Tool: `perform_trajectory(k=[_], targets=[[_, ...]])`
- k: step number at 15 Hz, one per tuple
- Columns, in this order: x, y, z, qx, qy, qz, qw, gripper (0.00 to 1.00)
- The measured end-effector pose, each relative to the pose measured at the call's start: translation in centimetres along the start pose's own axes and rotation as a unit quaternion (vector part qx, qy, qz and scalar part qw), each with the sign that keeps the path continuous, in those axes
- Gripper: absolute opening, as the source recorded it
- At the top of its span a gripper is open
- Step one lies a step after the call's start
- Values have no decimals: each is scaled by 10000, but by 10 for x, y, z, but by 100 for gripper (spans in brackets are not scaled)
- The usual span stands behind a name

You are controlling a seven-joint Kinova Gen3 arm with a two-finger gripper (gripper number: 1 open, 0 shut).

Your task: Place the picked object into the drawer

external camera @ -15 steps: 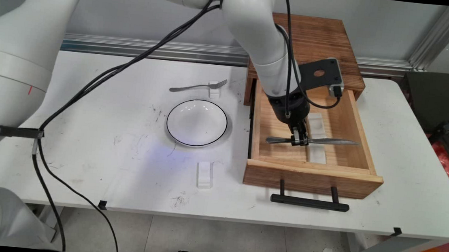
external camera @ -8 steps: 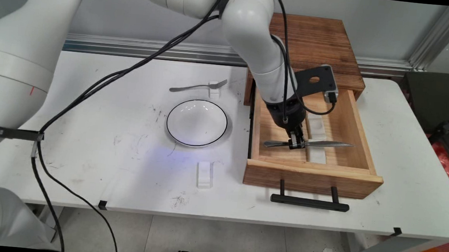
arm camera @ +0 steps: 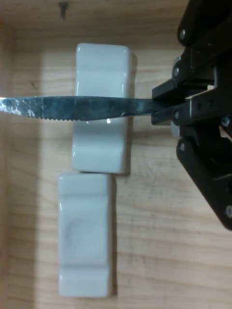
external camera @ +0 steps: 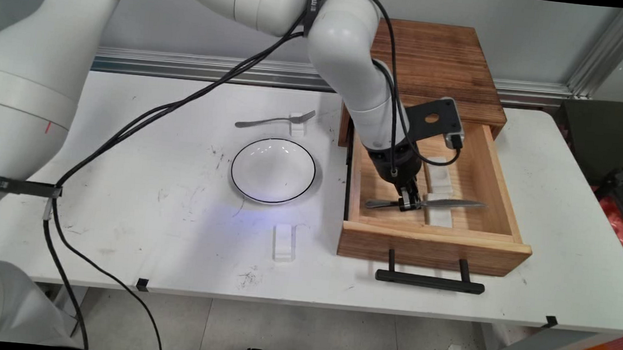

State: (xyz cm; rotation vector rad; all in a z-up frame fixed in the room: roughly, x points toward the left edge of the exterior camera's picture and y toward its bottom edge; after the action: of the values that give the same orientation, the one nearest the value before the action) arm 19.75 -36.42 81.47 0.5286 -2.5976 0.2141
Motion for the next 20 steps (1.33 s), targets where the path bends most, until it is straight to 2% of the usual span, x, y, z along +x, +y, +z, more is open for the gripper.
perform_trajectory(k=[20], targets=[[-6,-5,26,-99,127,27,9999,0]])
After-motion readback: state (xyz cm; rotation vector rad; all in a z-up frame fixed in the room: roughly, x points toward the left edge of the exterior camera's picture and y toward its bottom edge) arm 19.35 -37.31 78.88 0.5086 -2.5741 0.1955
